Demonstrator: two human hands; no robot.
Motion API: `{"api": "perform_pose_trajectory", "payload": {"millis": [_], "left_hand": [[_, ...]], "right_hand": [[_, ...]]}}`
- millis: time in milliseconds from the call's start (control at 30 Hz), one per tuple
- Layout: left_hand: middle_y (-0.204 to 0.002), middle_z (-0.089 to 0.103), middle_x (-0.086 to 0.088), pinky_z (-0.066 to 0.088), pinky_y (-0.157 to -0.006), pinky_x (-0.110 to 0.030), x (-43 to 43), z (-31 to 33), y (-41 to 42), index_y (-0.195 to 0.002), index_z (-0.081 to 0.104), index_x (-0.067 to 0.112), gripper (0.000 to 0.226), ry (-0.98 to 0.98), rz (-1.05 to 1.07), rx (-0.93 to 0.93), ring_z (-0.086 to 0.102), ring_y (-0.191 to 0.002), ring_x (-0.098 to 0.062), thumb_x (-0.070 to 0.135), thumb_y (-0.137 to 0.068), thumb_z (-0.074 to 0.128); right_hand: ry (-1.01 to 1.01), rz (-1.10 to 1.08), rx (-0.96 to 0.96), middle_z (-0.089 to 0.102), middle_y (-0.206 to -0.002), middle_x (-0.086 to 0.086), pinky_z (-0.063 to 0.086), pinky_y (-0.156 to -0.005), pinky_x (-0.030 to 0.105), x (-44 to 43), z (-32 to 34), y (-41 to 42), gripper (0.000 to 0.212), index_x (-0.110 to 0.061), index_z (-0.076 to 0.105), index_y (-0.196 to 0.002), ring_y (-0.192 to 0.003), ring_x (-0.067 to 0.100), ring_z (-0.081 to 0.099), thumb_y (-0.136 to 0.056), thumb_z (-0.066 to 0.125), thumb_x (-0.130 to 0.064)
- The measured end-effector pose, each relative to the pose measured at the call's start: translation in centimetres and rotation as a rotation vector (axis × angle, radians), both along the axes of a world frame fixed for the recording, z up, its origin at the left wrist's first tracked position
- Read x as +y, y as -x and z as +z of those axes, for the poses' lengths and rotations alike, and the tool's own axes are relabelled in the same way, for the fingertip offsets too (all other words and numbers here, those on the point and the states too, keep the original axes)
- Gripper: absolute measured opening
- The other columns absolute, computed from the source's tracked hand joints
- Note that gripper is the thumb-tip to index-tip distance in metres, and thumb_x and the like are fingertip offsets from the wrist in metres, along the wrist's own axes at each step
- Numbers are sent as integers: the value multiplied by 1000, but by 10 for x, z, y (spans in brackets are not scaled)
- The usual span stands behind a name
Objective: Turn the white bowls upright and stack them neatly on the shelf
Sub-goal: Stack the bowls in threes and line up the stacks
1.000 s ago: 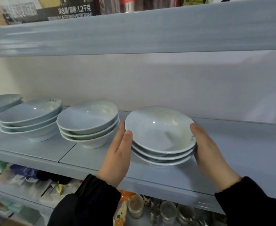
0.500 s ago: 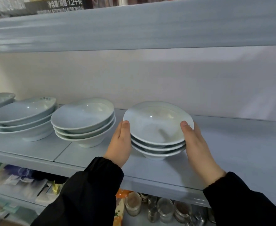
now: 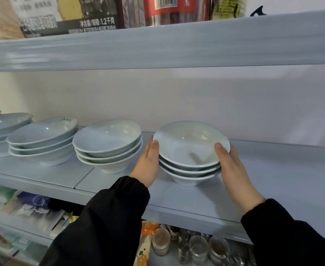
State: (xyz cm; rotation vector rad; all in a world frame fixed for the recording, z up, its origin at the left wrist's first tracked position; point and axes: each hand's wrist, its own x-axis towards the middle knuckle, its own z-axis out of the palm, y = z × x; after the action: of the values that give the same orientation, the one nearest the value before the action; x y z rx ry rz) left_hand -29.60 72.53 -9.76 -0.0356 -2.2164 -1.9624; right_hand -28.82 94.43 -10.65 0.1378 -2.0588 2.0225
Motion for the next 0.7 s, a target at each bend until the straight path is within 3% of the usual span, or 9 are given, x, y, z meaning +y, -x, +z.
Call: {"api": "perform_pose_trajectory", "payload": {"millis": [67,133,233,333,433,533,700], "left_hand": [[-153,18,28,16,-111,-17,-2,1,-3,-156,13,35,56,36,20,80,18,-140,7,50,-103,27],[-152,21,29,17,-102,-2,-2,2,-5,-155,14,37,52,52,23,126,20,-136,13,46,-105,25],[-145,31,29,23,-82,12,6,4,-5,-152,27,37,47,39,17,130,29,-127,15,41,-106,23],[-148,32,24,23,-93,3,11,6,0,-152,30,33,47,17,26,144,28,-134,9,40,-106,23],[-147,34,21,21,-101,-11,15,7,4,-151,30,33,46,4,23,133,28,-130,8,38,-106,23],[-149,33,21,20,-104,-15,17,6,5,-151,31,34,46,6,16,127,28,-132,8,39,-106,24],[-150,33,20,19,-107,-17,17,4,5,-151,32,33,46,0,7,129,27,-136,6,40,-105,25]], "right_hand": [[-21,-25,13,41,-145,-26,30,-105,24,6,2,6,57,-34,34,-153,-129,-4,41,-100,42,-54],[1,-25,0,30,-157,-21,20,-118,27,9,6,12,72,-31,28,-157,-138,-6,28,-96,39,-67],[35,-10,-3,40,-155,-17,21,-123,37,11,4,20,84,-35,41,-151,-142,-1,34,-83,39,-84],[73,11,15,53,-145,-20,28,-120,35,9,3,16,78,-35,55,-141,-136,-3,43,-82,42,-85],[37,-11,-8,42,-154,-19,22,-123,36,11,3,12,87,-33,43,-150,-141,-3,35,-81,39,-85],[10,-13,-11,42,-154,-18,23,-123,40,11,3,12,94,-35,40,-151,-142,0,36,-76,40,-91],[-4,-37,16,35,-157,-19,23,-123,38,11,5,3,93,-35,33,-155,-143,0,33,-76,40,-84]]}}
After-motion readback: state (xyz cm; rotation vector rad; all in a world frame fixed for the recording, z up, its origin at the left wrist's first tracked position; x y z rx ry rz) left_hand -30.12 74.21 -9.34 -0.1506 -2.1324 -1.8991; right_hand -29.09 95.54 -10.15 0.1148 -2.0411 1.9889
